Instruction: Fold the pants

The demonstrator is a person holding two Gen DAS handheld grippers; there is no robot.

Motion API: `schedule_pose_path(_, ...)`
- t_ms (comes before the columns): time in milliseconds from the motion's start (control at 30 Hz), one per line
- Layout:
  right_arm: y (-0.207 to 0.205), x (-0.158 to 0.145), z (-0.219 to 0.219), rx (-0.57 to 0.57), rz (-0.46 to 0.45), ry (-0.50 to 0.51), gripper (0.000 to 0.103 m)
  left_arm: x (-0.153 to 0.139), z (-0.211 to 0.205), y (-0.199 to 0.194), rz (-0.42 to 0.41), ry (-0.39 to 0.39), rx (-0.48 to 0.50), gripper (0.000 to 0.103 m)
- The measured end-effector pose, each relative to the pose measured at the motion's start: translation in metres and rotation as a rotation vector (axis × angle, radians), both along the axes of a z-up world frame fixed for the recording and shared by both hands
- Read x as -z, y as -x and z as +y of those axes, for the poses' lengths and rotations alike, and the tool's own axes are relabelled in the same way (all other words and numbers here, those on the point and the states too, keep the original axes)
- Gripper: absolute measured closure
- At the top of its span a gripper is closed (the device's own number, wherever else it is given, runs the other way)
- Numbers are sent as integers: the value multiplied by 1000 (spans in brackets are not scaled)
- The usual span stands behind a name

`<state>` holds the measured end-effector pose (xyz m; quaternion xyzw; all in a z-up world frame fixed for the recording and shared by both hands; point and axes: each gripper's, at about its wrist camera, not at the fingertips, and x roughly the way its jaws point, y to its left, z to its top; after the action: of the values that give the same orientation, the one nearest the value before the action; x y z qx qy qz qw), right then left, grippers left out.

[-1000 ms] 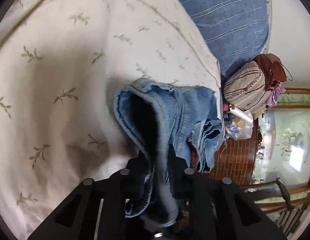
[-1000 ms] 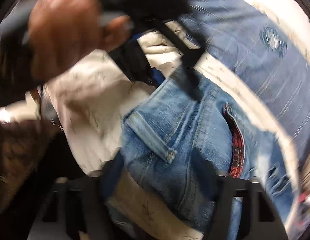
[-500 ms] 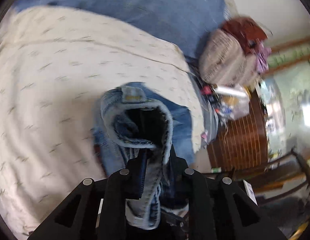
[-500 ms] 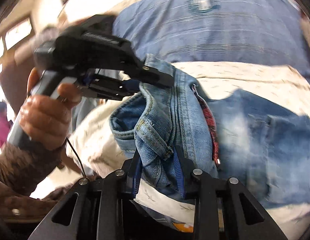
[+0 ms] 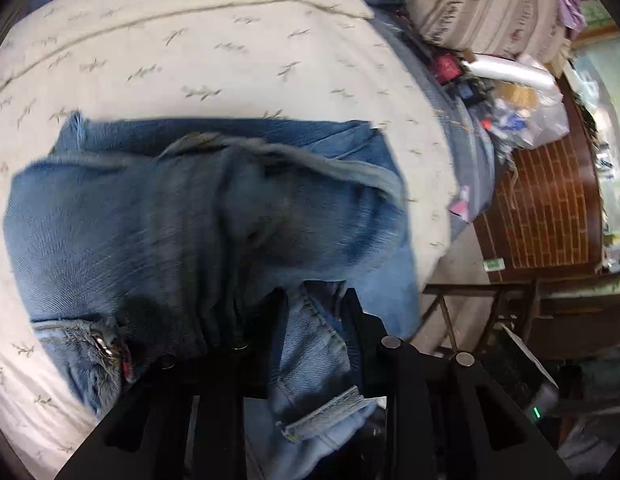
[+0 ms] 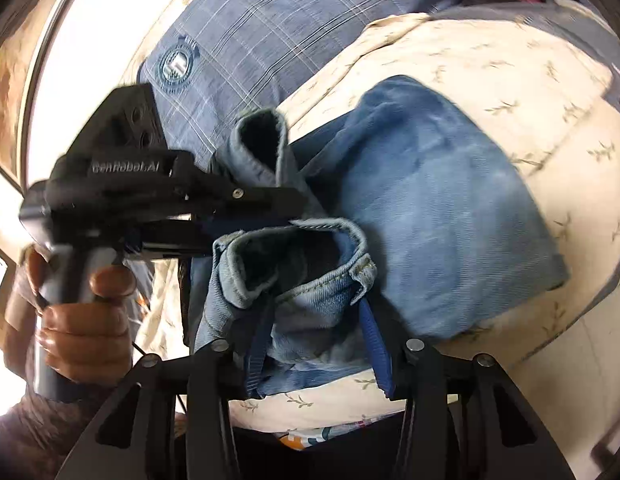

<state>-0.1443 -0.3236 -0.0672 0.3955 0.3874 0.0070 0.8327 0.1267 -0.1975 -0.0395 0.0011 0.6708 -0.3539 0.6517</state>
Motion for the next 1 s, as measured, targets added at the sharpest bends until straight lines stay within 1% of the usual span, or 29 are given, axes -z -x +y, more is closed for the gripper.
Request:
schedule_pose_path(33, 4, 0, -2, -7, -12, -23, 51, -10, 1, 2, -3, 12, 35, 72)
schedule_pose_path(67, 9, -1, -6, -16, -33, -52, 49, -23, 0, 5, -26, 18, 79, 69)
schedule_pose_path(100, 11, -2, -9, -18, -42, -63, 43, -34, 2, 8, -60, 21, 119, 67)
schedule_pose_path(133, 15, -1, -10, -19, -52, -75, 36, -48, 5, 13, -109, 25, 163, 60)
schedule_pose_path(167, 19, -2, -12, -23, -69, -94, 34, -63, 10, 17, -169, 33, 203, 53)
schedule_pose_path(200, 20, -1, -18, -25, -80, -109, 32, -74, 15, 20, -220, 41, 227, 49)
schedule_pose_path(267, 29, -5, -13, -41, -104, -126, 25, -94, 28, 23, -345, 42, 256, 40)
schedule_pose_path(300, 31, -6, -8, -59, -117, -130, 18, -99, 32, 21, -395, 32, 256, 38)
schedule_pose_path(333, 32, -7, -3, -74, -125, -130, 15, -100, 36, 20, -423, 19, 255, 36)
schedule_pose_path(367, 34, -8, 4, -95, -133, -132, 14, -99, 38, 18, -445, 1, 252, 36)
schedule_pose_path(433, 28, -8, 18, -136, -128, -132, 13, -94, 35, 11, -454, -29, 251, 36)
schedule_pose_path(467, 22, -7, 24, -138, -115, -117, 13, -89, 32, 7, -455, -45, 259, 36)
schedule_pose_path(500, 12, -4, 26, -119, -97, -108, 13, -82, 28, 4, -457, -63, 265, 36)
schedule_pose_path(533, 8, -1, 25, -94, -93, -125, 12, -73, 23, 0, -456, -87, 272, 36)
schedule_pose_path(567, 3, 5, 22, -47, -92, -162, 12, -59, 12, -2, -445, -108, 283, 36)
schedule_pose_path(600, 3, 9, 21, -13, -76, -176, 14, -45, 6, -3, -430, -138, 292, 36)
schedule_pose_path(633, -1, 12, 19, 4, -60, -188, 29, -33, -4, 1, -442, -161, 292, 41)
schedule_pose_path(667, -5, 10, 17, 12, -47, -184, 44, -31, -8, 6, -473, -177, 291, 48)
schedule_pose_path(700, -6, 5, 15, 13, -34, -170, 62, -33, -9, 8, -483, -158, 296, 51)
schedule_pose_path(733, -3, -3, 12, 7, -58, -191, 71, -42, -13, 12, -486, -107, 300, 56)
schedule_pose_path(767, 3, -17, 10, 4, -114, -198, 72, -50, -14, 18, -493, -61, 304, 63)
schedule_pose_path(800, 6, -27, 9, 7, -134, -162, 72, -59, -18, 23, -511, -24, 300, 63)
schedule_pose_path(833, 9, -39, 9, 9, -158, -94, 73, -60, -22, 25, -521, -9, 293, 63)
schedule_pose_path(867, 10, -41, 7, 16, -160, -62, 73, -58, -29, 27, -540, -18, 284, 63)
schedule_pose_path(900, 8, -37, 3, 31, -144, -33, 73, -51, -37, 27, -560, -45, 281, 63)
schedule_pose_path(933, 6, -27, -3, 54, -104, -12, 73, -37, -47, 26, -575, -93, 277, 63)
schedule_pose_path(967, 2, -10, -9, 83, -44, -8, 72, -23, -53, 24, -581, -137, 266, 59)
schedule_pose_path(1000, 0, 8, -14, 100, 0, -45, 70, -6, -60, 21, -594, -189, 245, 58)
